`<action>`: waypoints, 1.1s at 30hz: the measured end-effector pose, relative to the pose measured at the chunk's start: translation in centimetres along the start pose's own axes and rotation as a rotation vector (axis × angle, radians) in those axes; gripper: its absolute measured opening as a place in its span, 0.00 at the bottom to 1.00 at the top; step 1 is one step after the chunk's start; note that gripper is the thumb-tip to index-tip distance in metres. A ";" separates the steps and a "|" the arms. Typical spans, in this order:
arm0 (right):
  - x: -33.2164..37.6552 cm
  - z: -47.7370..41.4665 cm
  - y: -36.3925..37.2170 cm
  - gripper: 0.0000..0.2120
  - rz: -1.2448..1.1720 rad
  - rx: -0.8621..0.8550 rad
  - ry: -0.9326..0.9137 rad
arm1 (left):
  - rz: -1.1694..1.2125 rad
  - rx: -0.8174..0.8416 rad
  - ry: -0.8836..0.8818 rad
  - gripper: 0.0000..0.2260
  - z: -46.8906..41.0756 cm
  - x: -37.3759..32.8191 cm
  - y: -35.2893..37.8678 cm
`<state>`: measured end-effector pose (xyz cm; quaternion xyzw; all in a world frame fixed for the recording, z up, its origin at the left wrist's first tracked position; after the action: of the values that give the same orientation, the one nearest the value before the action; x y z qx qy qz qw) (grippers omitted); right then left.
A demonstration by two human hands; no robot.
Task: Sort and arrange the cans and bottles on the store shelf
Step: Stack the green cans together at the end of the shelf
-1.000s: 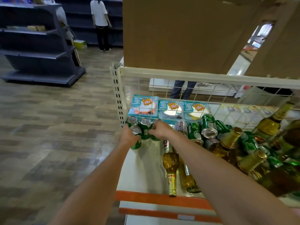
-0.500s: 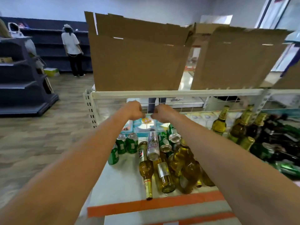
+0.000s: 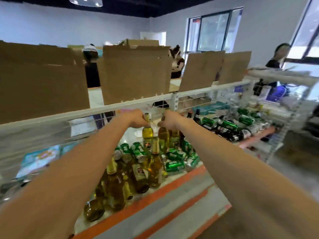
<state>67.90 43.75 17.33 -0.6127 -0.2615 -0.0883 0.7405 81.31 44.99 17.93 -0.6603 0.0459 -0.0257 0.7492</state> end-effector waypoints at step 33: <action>-61.7 -2.2 -24.6 0.18 0.009 -0.157 0.557 | -0.107 0.087 0.483 0.09 -34.0 -60.4 7.2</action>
<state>5.12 24.15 7.68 -0.6216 -0.0378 -0.2699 0.7344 17.64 18.29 8.70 -0.6037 0.1873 -0.2242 0.7418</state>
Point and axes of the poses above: each hand's wrist, its own z-axis away from the middle knuckle, its own y-axis out of the palm, x = y × z, the point moved 10 cm from there along -z, towards the middle knuckle, and after that the axes turned 14 degrees about -z, right-handed, at the moved point
